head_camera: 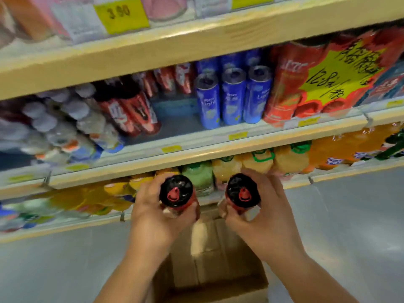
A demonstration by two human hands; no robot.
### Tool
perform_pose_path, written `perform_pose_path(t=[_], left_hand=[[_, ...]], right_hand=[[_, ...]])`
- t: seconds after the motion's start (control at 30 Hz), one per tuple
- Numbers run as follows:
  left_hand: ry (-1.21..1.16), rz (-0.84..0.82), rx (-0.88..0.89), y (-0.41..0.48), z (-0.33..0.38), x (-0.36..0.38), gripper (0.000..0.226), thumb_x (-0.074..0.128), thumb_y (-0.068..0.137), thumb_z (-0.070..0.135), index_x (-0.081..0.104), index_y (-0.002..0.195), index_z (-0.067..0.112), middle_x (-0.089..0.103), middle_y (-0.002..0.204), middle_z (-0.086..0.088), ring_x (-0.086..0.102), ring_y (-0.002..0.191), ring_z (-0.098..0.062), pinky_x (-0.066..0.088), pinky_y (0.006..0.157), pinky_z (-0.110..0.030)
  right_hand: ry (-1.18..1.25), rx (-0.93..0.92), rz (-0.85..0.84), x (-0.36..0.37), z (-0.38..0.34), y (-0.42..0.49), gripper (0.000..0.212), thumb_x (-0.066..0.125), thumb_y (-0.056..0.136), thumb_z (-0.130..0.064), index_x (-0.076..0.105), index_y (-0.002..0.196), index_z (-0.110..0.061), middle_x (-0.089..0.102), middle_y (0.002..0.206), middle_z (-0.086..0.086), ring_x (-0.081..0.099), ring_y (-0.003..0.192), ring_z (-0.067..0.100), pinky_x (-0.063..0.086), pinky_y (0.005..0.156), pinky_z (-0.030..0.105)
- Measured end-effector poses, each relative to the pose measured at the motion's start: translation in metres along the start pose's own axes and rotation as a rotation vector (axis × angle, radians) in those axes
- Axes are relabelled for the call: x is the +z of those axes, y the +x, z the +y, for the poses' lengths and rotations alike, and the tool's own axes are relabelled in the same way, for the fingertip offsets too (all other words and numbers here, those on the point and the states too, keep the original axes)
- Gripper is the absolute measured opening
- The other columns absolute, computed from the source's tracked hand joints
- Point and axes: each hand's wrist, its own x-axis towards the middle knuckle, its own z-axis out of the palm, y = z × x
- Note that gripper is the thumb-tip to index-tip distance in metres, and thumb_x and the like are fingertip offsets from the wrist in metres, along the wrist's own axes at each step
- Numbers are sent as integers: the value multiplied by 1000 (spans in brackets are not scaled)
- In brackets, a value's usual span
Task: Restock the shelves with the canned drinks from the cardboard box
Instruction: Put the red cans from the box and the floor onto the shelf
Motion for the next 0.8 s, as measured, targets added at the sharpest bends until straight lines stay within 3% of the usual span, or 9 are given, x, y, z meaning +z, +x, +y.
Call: perform_pose_path(t=[0.1,0.2,0.33,0.4,0.47,0.6,0.67,0.73,0.8], left_hand=[[32,6,38,15,-28,-30,56,75,54,39,54,106,39,54,100,16,51,95,8,42,81,-6],[-20,-26,7,27,-49,-55,54,69,55,43,57,107,33,56,102,12,53,99,1,44,81,-9],[-45,-84,-80,39,-70,-86,57,80,60,30,51,107,41,51,105,13,50,96,14,40,75,1],[-33,-106,-63,42,-79,-99,57,81,61,27,50,105,46,48,105,18,48,96,17,42,75,-4],[-60,-119,-92,47,-87,-109,56,81,63,23,54,109,41,49,108,15,50,97,12,43,81,-12],[-94,-133,-144,56,-99,-116,59,82,59,27,57,112,33,51,111,6,56,99,1,48,88,-25],[-101,-115,-148,58,-99,-117,61,84,59,24,56,112,33,51,112,6,55,100,1,47,86,-23],[-107,-102,-153,59,-100,-117,62,84,61,19,55,115,33,50,113,7,53,102,2,45,83,-19],[-116,-100,-156,60,-100,-115,63,84,62,18,54,115,34,50,113,8,52,102,3,45,83,-19]], right_hand=[[-3,-12,-5,40,-23,13,71,77,68,-28,38,124,-47,35,116,-19,51,99,0,48,84,17],[12,-20,-15,77,-44,24,72,78,68,-24,41,128,-40,35,116,-19,50,89,-11,41,72,0],[32,10,-21,111,-73,30,73,78,69,-22,40,130,-38,39,115,-16,48,89,-17,45,80,8],[62,35,7,119,-87,37,74,78,68,-20,39,128,-41,40,115,-15,49,90,-14,44,80,10],[39,9,25,121,-102,46,65,77,67,-18,39,108,-50,43,103,-17,51,87,-9,42,71,6],[-85,-163,83,111,-126,69,24,72,63,-3,57,79,-12,57,79,-4,44,78,9,41,69,19],[-73,-134,85,106,-133,84,24,70,65,-8,61,87,-12,59,85,1,44,85,6,39,69,15],[-60,-74,93,102,-136,105,36,71,66,-19,59,100,-19,54,98,-2,45,87,-8,36,68,2],[-88,-40,134,103,-135,130,39,70,67,-27,57,103,-17,53,101,1,49,83,-4,37,65,5]])
